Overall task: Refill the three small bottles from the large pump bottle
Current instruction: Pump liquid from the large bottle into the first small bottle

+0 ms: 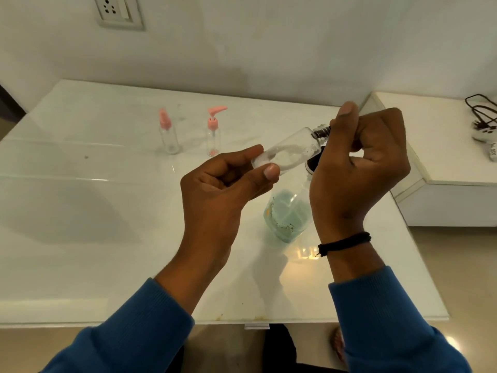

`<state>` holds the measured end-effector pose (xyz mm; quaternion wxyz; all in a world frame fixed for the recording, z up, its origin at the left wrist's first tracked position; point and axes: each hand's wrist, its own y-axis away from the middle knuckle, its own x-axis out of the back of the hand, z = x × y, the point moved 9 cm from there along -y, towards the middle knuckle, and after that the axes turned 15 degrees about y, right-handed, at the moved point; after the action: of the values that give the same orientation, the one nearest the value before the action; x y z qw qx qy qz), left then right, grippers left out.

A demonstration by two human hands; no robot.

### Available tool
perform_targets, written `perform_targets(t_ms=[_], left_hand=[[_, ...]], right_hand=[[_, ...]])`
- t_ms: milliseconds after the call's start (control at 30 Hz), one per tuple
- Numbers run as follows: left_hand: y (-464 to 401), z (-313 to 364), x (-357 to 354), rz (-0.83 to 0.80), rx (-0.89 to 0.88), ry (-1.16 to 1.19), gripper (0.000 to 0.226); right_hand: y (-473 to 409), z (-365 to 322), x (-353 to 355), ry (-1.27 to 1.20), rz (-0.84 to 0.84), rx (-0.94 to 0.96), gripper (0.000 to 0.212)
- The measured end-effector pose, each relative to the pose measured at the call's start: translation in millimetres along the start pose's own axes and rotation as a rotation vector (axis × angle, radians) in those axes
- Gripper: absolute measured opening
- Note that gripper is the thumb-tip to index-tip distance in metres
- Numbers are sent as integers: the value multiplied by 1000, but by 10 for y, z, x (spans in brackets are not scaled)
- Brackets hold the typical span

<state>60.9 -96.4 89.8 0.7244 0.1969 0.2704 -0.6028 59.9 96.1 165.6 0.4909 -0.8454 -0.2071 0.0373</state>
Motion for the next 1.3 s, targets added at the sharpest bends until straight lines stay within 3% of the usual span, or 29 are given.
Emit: perform_targets(t_ms=[1300], left_hand=[[16, -6, -33, -2, 2, -22, 44]], right_hand=[[-13, 54, -17, -17, 2, -13, 39]])
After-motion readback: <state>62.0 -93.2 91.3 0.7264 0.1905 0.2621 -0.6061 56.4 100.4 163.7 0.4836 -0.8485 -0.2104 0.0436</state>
